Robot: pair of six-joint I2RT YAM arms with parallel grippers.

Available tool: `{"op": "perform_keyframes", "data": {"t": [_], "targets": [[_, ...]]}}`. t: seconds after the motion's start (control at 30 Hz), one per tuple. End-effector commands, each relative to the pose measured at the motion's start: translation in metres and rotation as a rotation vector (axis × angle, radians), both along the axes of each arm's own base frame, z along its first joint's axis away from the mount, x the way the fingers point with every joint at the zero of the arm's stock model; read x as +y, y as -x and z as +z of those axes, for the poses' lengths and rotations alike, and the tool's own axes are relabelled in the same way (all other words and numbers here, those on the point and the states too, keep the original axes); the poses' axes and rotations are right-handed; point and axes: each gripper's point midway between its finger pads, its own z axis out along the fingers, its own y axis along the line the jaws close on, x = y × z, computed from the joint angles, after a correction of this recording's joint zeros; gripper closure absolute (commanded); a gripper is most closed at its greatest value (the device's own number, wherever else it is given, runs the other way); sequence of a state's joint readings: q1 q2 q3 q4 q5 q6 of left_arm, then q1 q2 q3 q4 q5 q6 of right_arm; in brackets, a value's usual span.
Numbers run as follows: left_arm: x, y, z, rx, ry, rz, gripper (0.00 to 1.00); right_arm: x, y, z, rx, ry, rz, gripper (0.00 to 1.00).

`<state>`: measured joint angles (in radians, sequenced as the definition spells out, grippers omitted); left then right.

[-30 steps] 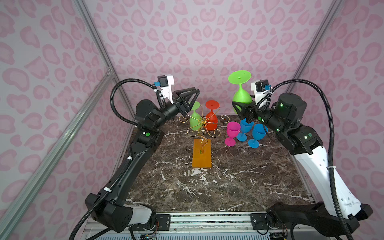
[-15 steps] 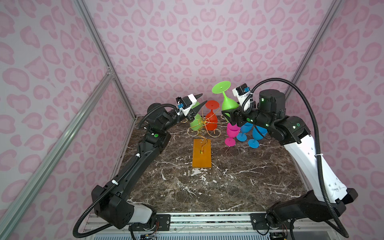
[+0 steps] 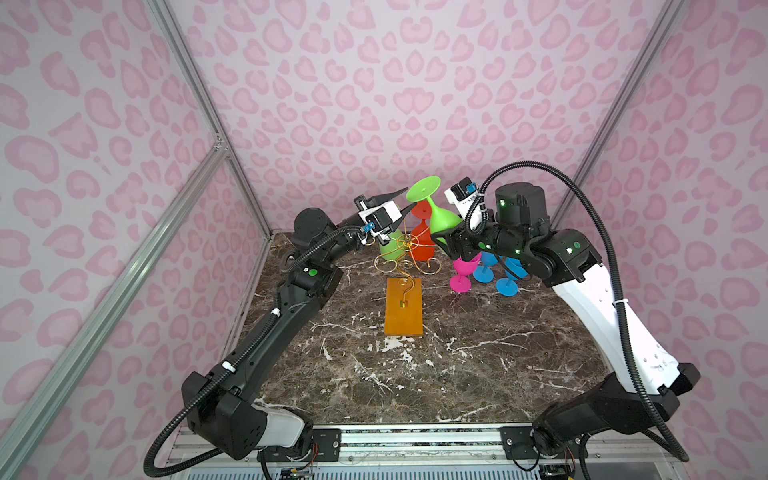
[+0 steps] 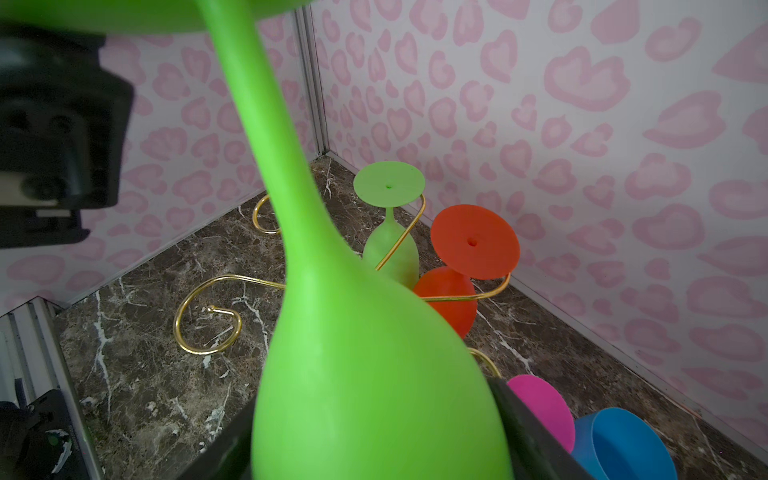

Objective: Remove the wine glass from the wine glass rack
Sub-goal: 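Open the left gripper off the foot and withdraw it while the right holds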

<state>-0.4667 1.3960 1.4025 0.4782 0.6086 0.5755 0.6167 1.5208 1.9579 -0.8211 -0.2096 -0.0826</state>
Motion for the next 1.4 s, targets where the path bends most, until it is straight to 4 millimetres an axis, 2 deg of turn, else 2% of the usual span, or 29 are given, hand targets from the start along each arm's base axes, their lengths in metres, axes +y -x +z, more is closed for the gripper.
{"op": "perform_keyframes", "data": {"t": [0.0, 0.33, 0.5, 0.63, 0.7, 0.83, 0.93, 1.13, 1.37], "targets": [[0.002, 0.007, 0.007, -0.062, 0.004, 0.001, 0.65, 0.006, 0.003, -0.001, 0.010, -0.005, 0.022, 0.54], [0.001, 0.011, 0.003, -0.081, -0.016, 0.006, 0.73, 0.015, 0.007, -0.006, 0.031, -0.004, 0.041, 0.54], [0.002, 0.011, 0.006, -0.084, -0.011, 0.020, 0.84, 0.018, 0.010, -0.008, 0.039, -0.004, 0.046, 0.54], [0.005, 0.008, 0.008, -0.075, 0.002, 0.042, 0.97, 0.020, 0.012, -0.008, 0.044, -0.013, 0.054, 0.53], [0.008, 0.006, 0.011, -0.063, 0.018, 0.055, 0.97, 0.019, 0.014, -0.005, 0.041, -0.027, 0.054, 0.49], [0.014, -0.001, 0.018, -0.010, 0.072, 0.088, 0.97, 0.017, 0.018, 0.006, 0.022, -0.061, 0.051, 0.27], [0.016, -0.003, 0.019, 0.032, 0.096, 0.092, 0.97, 0.013, 0.023, 0.019, -0.010, -0.103, 0.051, 0.15], [0.024, -0.013, 0.016, 0.187, 0.186, 0.104, 0.97, 0.002, 0.042, 0.048, -0.085, -0.217, 0.075, 0.06], [0.042, -0.033, 0.006, 0.397, 0.334, 0.102, 0.97, -0.038, 0.065, 0.081, -0.153, -0.417, 0.083, 0.04]]}}
